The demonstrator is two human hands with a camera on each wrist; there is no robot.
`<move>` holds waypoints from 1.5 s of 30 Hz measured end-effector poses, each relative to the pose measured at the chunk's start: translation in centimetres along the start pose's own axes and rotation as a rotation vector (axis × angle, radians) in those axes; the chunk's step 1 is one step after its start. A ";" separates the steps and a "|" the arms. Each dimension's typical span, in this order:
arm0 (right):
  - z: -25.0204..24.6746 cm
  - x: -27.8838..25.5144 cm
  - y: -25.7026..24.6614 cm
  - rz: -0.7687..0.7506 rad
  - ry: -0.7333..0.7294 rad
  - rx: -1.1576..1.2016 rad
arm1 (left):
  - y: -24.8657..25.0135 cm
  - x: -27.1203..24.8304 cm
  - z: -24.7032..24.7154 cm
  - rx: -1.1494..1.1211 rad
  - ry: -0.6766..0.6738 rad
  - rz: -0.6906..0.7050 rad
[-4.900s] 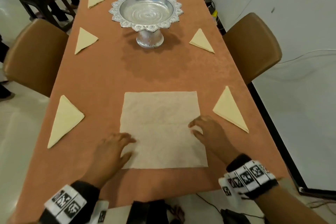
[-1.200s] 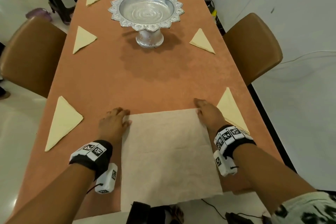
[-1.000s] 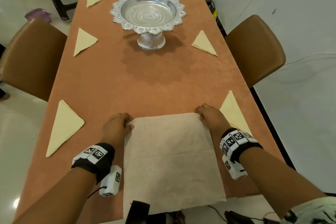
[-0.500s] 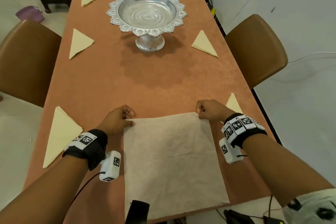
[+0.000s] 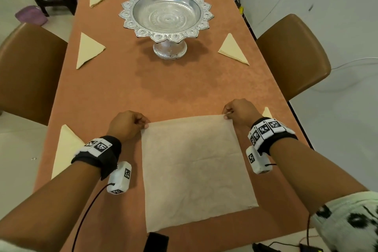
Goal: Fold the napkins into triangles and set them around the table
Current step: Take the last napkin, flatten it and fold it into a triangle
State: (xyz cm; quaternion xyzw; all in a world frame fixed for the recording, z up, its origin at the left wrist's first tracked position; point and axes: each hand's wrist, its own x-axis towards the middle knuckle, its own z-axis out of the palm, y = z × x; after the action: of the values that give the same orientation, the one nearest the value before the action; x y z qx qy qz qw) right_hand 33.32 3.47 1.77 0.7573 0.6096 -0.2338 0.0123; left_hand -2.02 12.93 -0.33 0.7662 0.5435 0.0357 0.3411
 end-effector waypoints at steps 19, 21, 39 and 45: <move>7.7 -15.8 3.7 -0.374 0.559 -0.102 | 1.1 -17.4 6.3 0.361 0.405 0.356; 9.0 -17.5 4.4 -0.389 0.558 -0.114 | 0.5 -19.4 7.9 0.414 0.369 0.351; 13.7 -22.3 5.3 -0.433 0.464 -0.238 | -1.8 -22.8 10.6 0.642 0.301 0.357; 14.2 -22.2 5.6 -0.469 0.504 -0.272 | -3.1 -22.8 10.9 0.604 0.357 0.409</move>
State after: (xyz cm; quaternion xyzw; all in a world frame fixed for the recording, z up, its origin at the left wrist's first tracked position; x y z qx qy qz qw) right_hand 30.39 -22.65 -4.17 0.6223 0.7760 0.0468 -0.0916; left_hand -9.11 -11.36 -3.20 0.9061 0.4164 0.0742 -0.0131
